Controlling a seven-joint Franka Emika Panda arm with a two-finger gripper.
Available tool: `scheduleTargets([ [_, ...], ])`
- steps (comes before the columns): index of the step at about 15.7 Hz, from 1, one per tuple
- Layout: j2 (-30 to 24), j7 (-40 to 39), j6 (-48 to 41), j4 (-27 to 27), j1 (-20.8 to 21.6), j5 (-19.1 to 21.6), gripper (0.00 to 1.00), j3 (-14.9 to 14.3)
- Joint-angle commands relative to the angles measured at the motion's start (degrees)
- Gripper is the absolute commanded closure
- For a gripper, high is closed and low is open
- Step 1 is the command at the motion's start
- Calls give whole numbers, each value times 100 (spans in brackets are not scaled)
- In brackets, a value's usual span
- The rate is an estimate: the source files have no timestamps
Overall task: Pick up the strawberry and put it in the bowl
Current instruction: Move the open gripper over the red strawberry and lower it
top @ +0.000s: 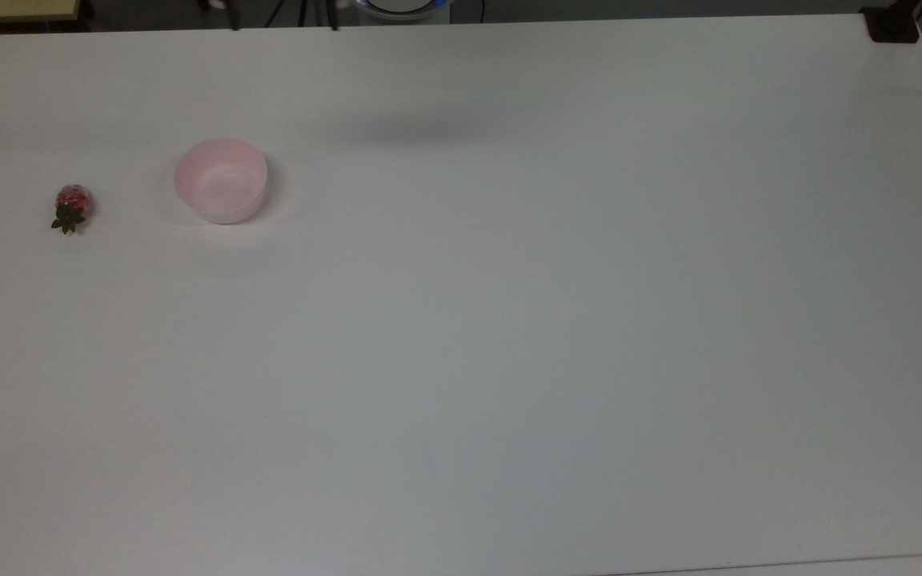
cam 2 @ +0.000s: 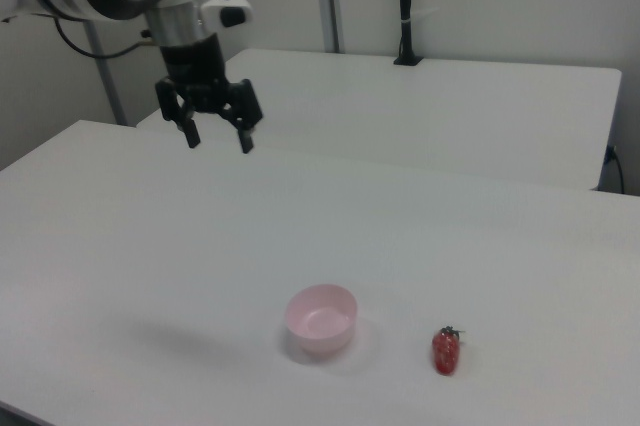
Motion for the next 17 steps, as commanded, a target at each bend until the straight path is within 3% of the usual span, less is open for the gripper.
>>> scheduleTargets([
  [1,-57,-1913,149,-165,-297,-91,0,-525],
  [3,31,-2661,385,-226,-586,-91,0,-788],
  [5,154,-2919,823,-498,-894,-57,0,-1052],
  [7,312,-2937,1831,-1067,-957,-12,0,-1412],
  [9,636,-2954,3035,-1517,-1027,-12,0,-1589],
  [13,1743,-2928,4050,-1414,-1238,110,0,-1625],
  [17,2298,-2902,4543,-1283,-1352,444,0,-1572],
])
